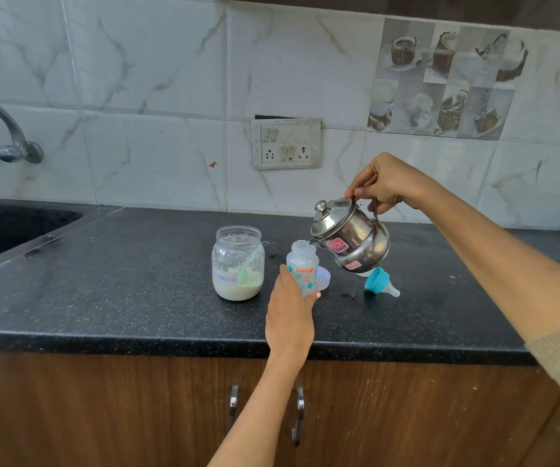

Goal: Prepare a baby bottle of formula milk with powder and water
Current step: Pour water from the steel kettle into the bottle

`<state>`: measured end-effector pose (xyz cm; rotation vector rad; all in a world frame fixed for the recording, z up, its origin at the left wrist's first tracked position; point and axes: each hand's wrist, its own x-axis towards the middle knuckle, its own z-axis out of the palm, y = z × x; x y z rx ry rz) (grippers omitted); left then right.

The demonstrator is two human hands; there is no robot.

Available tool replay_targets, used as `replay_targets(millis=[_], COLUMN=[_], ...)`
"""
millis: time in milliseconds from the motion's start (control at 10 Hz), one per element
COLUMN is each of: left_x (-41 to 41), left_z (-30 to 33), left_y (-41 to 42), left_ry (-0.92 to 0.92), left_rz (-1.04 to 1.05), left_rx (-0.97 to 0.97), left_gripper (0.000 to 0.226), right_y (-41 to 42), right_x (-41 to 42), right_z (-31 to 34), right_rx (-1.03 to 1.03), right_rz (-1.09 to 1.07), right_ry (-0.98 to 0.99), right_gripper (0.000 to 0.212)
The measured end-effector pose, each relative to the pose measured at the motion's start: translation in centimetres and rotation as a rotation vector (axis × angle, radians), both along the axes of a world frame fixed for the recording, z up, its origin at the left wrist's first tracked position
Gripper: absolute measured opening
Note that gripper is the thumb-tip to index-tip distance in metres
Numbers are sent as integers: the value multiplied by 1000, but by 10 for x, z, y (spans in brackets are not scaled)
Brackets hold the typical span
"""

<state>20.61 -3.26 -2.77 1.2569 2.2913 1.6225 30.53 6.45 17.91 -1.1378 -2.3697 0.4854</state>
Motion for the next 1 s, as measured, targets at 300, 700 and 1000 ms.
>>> replay_targets(millis=[300,700,1000], left_x=[0,0,0], left_z=[-1,-1,0], left_y=[0,0,0], left_ry=[-2,-4,-8], left_rz=[-1,1,3], left_rx=[2,-3,-5], left_gripper=[65,67,67], right_y=[-1,0,-1], right_x=[-1,-2,-3], right_z=[1,1,2], right_rx=[8,9,6], right_rz=[-3,-5,-17], right_ry=[-8,-11,-14], right_gripper=[16,16,16])
